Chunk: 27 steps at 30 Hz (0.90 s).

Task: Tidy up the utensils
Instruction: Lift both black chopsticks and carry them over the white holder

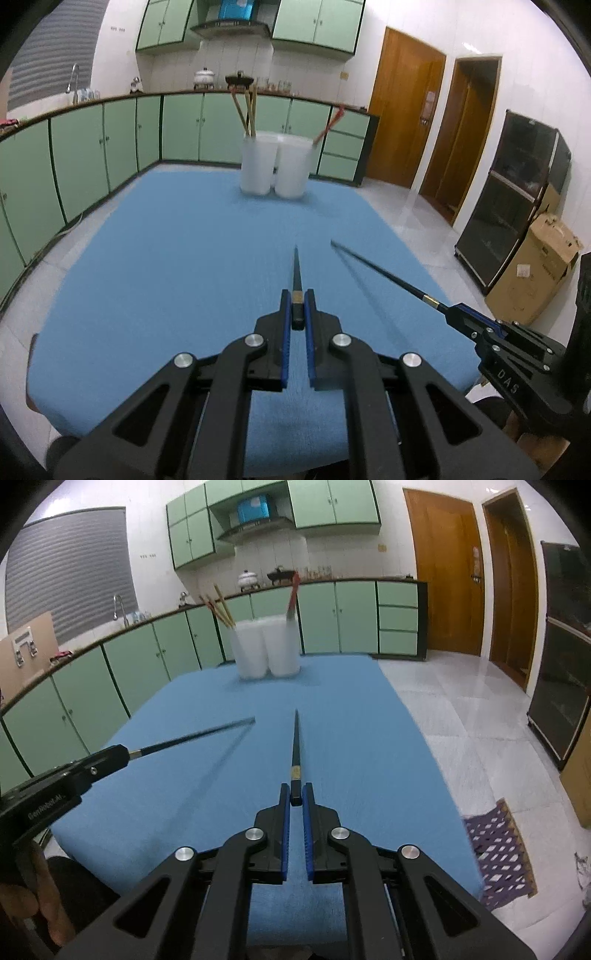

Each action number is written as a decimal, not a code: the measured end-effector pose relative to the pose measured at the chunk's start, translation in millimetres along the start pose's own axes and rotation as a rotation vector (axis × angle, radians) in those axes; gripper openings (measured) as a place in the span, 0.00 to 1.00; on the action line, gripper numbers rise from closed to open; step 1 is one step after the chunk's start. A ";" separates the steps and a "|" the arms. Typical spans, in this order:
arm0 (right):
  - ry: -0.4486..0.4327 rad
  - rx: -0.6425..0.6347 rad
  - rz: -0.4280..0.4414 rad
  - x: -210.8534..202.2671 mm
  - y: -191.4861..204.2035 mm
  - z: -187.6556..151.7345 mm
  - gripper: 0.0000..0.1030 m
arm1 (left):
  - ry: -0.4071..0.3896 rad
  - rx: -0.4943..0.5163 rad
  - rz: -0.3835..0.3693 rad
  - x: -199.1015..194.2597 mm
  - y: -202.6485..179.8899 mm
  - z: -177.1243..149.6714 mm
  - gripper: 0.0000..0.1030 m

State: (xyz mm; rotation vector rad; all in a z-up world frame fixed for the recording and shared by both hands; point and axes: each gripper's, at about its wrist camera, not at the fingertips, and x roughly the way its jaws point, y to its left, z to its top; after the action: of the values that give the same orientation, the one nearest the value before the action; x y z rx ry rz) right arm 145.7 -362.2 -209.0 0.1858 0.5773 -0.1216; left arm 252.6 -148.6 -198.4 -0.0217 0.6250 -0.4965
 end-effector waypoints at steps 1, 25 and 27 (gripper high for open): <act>-0.007 -0.008 0.001 -4.6 1.8 5.6 0.06 | -0.009 0.006 0.000 -7.1 -0.4 6.5 0.06; 0.128 -0.231 0.113 21.8 19.7 181.8 0.06 | 0.007 0.152 -0.036 -24.2 -3.9 106.9 0.06; 0.151 -0.237 0.123 30.2 22.0 191.9 0.06 | 0.020 0.154 -0.048 -18.1 -3.6 115.6 0.06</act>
State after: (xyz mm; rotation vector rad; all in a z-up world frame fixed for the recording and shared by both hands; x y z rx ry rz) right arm 276.3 -382.6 -64.8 -0.0003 0.7240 0.0811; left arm 303.8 -158.3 -93.6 0.1141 0.6051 -0.5902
